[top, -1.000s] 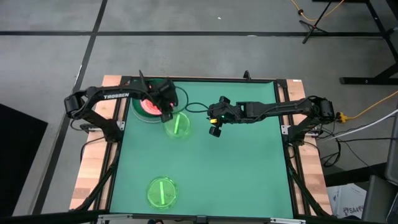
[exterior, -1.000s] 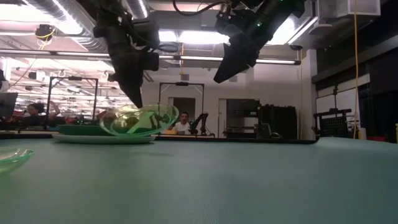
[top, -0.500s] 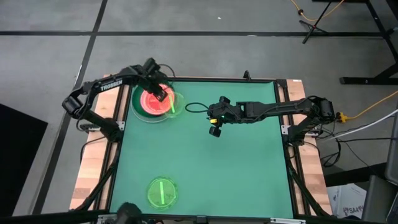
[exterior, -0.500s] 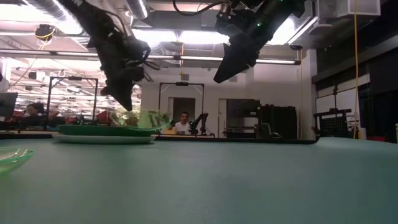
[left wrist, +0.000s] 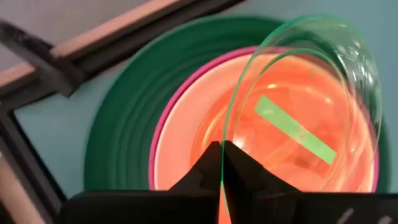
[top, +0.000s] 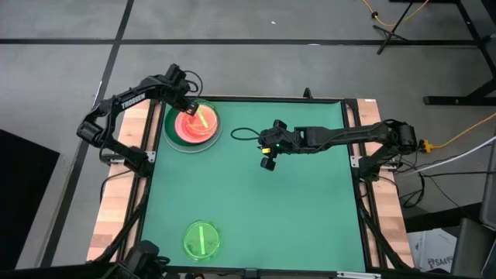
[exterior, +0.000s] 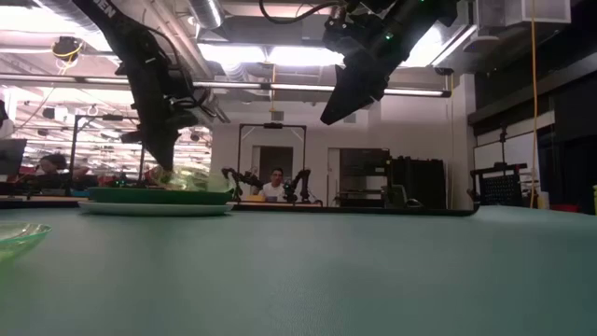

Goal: Stack plastic plates
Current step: Stack the top green plate on top of the orange plate

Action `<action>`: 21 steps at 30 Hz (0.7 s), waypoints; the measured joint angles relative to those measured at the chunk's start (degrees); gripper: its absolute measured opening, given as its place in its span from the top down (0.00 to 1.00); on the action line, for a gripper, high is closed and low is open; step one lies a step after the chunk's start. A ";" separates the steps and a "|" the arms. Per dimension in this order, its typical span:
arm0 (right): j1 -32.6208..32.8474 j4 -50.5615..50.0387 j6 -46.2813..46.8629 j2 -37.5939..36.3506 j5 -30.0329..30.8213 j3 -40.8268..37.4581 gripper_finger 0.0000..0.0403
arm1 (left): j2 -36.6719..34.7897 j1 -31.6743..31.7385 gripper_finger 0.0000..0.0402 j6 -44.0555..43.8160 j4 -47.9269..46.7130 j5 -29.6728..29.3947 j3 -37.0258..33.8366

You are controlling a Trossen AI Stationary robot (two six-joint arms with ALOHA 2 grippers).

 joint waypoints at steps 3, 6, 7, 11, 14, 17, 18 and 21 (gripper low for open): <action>0.00 0.00 0.00 0.00 0.00 0.00 0.78 | 0.00 0.21 1.00 0.05 -1.98 -0.15 0.00; 0.00 0.00 0.00 0.00 -0.01 0.00 0.78 | 0.00 0.20 1.00 0.05 -3.07 -0.53 0.00; 0.00 0.00 0.00 0.00 0.00 0.01 0.78 | 0.00 0.17 1.00 0.02 -3.43 -0.86 0.00; 0.00 0.00 -0.02 0.00 -0.02 0.02 0.78 | 0.00 -0.01 1.00 -2.48 -4.37 -1.05 0.00; 0.02 0.00 0.00 0.00 0.00 0.01 0.78 | 0.00 -0.01 1.00 -5.96 -4.82 -1.06 0.00; 0.02 0.00 0.00 0.00 -0.02 0.00 0.78 | 0.00 -0.02 1.00 -7.89 -4.89 -1.06 0.00; 0.02 0.00 0.00 0.00 0.00 0.00 0.78 | 0.00 -0.03 1.00 -8.12 -4.89 -1.06 0.00; 0.02 0.00 0.00 0.00 0.00 0.00 0.78 | 0.00 -0.03 1.00 -8.20 -4.91 -1.06 0.00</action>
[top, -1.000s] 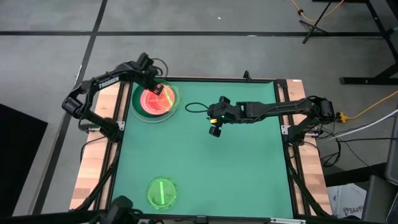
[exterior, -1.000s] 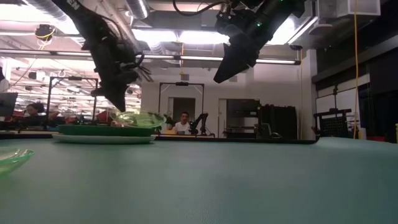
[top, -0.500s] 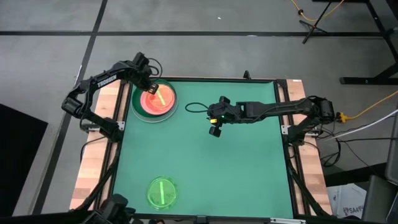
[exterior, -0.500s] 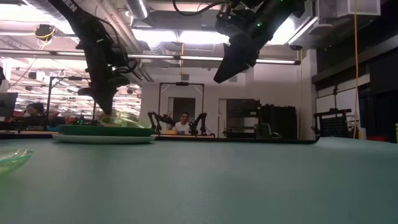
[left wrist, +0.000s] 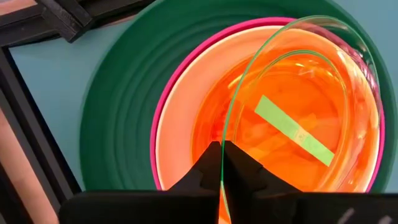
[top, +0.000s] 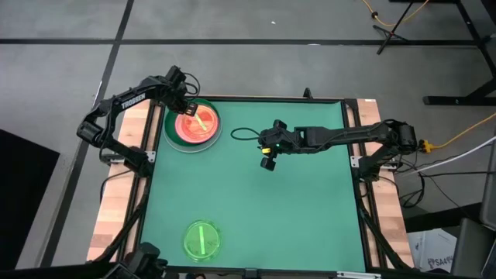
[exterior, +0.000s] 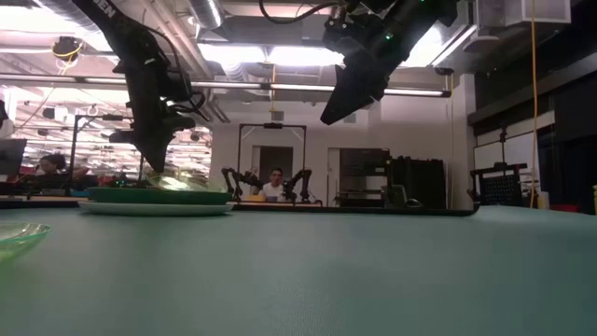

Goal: Stack plastic plates
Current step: Stack the top green plate on top of the orange plate, then stack the green plate on top of the green plate

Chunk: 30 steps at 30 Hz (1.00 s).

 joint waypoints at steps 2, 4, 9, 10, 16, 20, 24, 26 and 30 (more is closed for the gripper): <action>0.00 0.00 0.00 0.00 -0.01 0.01 0.78 | 0.00 0.00 0.98 -0.02 0.00 -0.12 0.00; 0.00 0.00 0.00 0.00 -0.01 0.01 0.78 | 0.00 0.00 0.96 -0.03 0.00 -0.68 0.00; 0.00 0.00 0.00 0.00 0.00 0.01 0.78 | 0.00 0.00 0.90 -0.28 0.00 -3.12 -0.02; 0.00 0.00 0.00 0.00 0.00 0.00 0.78 | 0.00 0.00 0.89 -0.30 0.00 -3.28 -0.02; 0.00 0.00 0.01 0.00 -0.02 0.00 0.78 | 0.00 0.00 0.83 -0.28 0.14 -3.28 -0.05; 0.04 0.00 0.66 0.00 -0.02 0.02 0.78 | 0.00 -0.03 0.82 -0.28 -0.20 -2.30 -0.07; 0.04 -0.01 3.05 0.00 -0.04 0.00 0.78 | 0.00 -1.18 0.82 1.63 -1.07 2.23 -0.09; 0.04 -0.02 3.47 0.00 -0.13 0.00 0.78 | 0.00 -2.63 0.83 2.53 -1.74 5.02 -0.09; 0.04 -0.01 3.61 0.00 -1.87 0.02 0.78 | 0.00 -7.20 0.84 2.58 -3.10 8.49 -0.09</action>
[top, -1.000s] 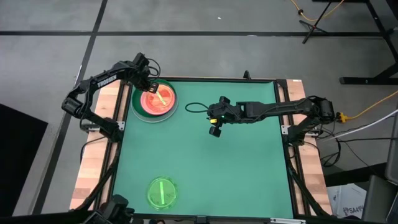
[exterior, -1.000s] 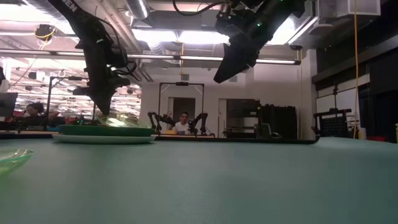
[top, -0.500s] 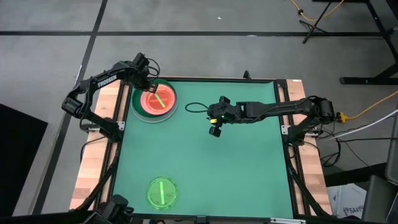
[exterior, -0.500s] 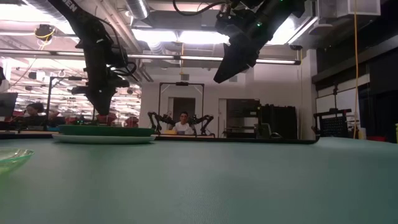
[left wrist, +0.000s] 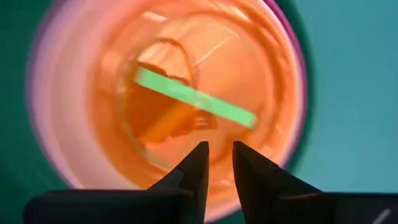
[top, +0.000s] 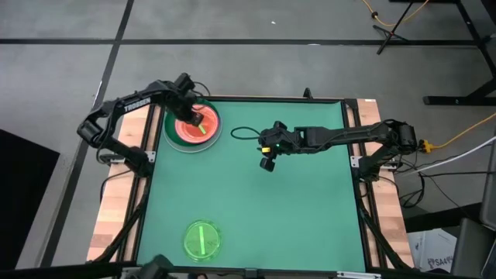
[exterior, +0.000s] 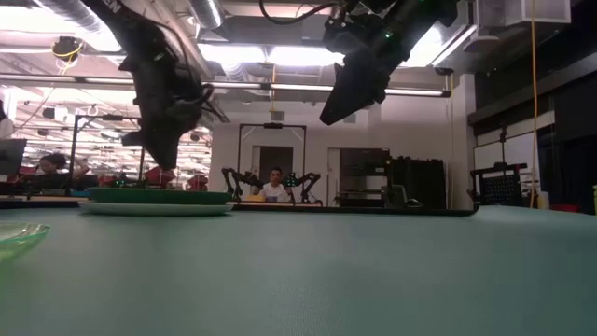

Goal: Stack plastic plates
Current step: Stack the green plate on top of the green plate

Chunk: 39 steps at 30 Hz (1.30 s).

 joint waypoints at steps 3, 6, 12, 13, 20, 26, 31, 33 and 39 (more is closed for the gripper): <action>0.00 -0.01 0.01 0.00 -0.64 -0.02 0.78 | 0.00 -4.52 0.84 0.00 -1.84 0.30 0.00; -0.02 -0.01 0.00 0.00 -0.75 -0.02 0.78 | 0.00 -9.81 0.84 -0.01 -3.42 0.37 0.00; -0.02 -0.65 -0.48 0.00 -0.73 -0.01 0.78 | 0.00 -21.36 0.84 -1.82 -4.75 0.44 0.00; -0.02 -0.99 -0.64 0.00 -0.63 -0.02 0.78 | 0.00 -23.47 0.84 -2.11 -4.77 0.55 0.00; -0.02 -4.89 -2.23 -0.97 0.41 -0.07 0.78 | 0.00 -38.54 0.84 -6.40 -4.63 0.60 0.00; 0.08 -10.99 -4.72 -5.09 -0.64 -0.07 0.78 | 0.00 -52.76 0.84 -13.32 -3.33 -2.04 0.00; 1.96 -16.56 -9.33 -9.36 -3.99 -0.04 0.78 | 0.00 -63.75 0.84 -21.43 -1.79 -5.04 0.00; 3.00 -18.65 -9.52 -10.98 -4.03 -0.27 0.78 | 0.00 -67.67 0.84 -24.85 -0.77 -5.81 0.00; 6.24 -16.82 -9.72 -19.29 -4.02 -7.81 0.78 | 0.00 -76.88 0.84 -34.50 0.45 -7.64 0.00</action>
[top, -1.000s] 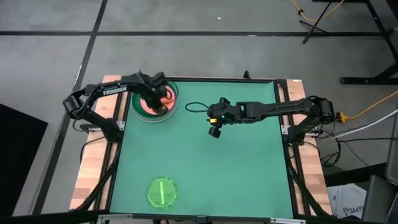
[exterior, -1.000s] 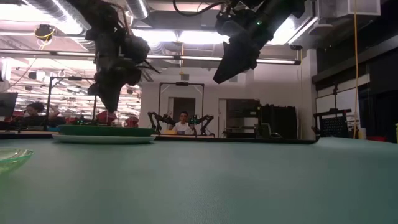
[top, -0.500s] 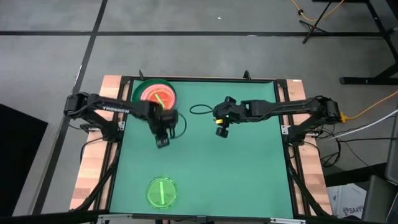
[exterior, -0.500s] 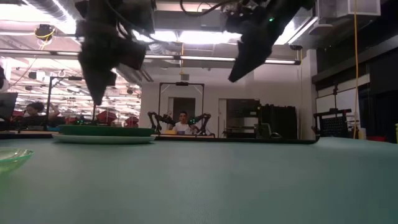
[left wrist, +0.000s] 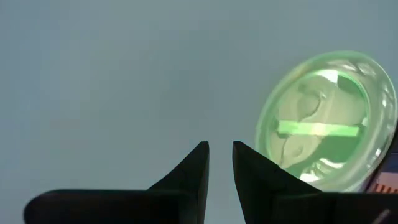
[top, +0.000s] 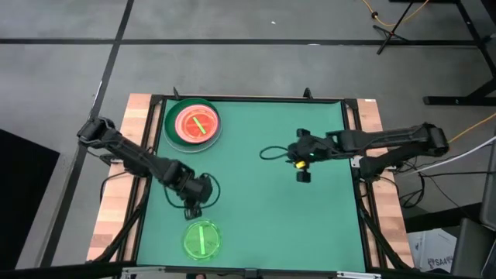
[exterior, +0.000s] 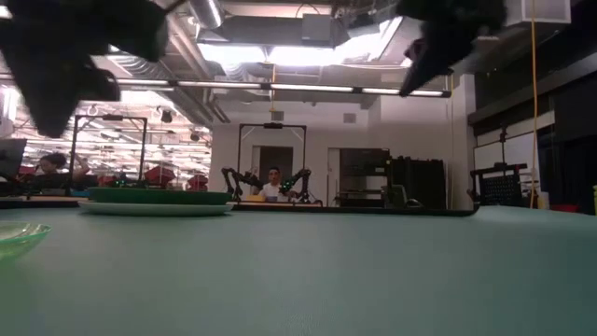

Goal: Stack plastic plates
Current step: Stack the green plate on top of the green plate

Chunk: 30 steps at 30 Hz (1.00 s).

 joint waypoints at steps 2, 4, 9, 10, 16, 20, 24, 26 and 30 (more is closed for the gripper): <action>0.85 0.92 0.13 -3.43 -0.04 -3.40 0.78 | 0.00 -2.33 0.84 -3.07 0.20 -0.26 0.00; 1.39 4.06 0.14 -7.09 -0.03 -7.32 0.78 | -0.01 -4.62 0.84 -5.69 0.66 -0.69 0.00; 1.19 12.66 0.19 -15.11 -0.97 -16.78 0.78 | 0.00 -9.66 0.84 -11.10 2.91 -2.30 0.00; 1.19 14.65 0.19 -16.63 -0.94 -18.58 0.78 | 0.00 -10.61 0.84 -12.18 3.86 -3.23 0.00; 1.19 24.55 0.20 -23.85 -1.04 -27.83 0.78 | 0.23 -15.42 0.84 -16.69 7.62 -8.24 0.00; 1.19 27.02 0.18 -27.26 -1.03 -31.81 0.78 | 1.98 -17.57 0.84 -18.40 7.62 -10.36 0.00; 1.19 30.32 0.19 -30.15 -1.11 -35.46 0.78 | 4.85 -18.47 0.84 -18.46 8.74 -10.11 0.00; 1.19 32.32 0.17 -31.62 -1.13 -37.22 0.78 | 6.39 -18.60 0.84 -18.38 9.52 -10.12 0.00; 1.19 37.15 0.02 -33.90 -1.13 -41.01 0.78 | 8.73 -18.49 0.84 -19.67 9.58 -9.68 0.00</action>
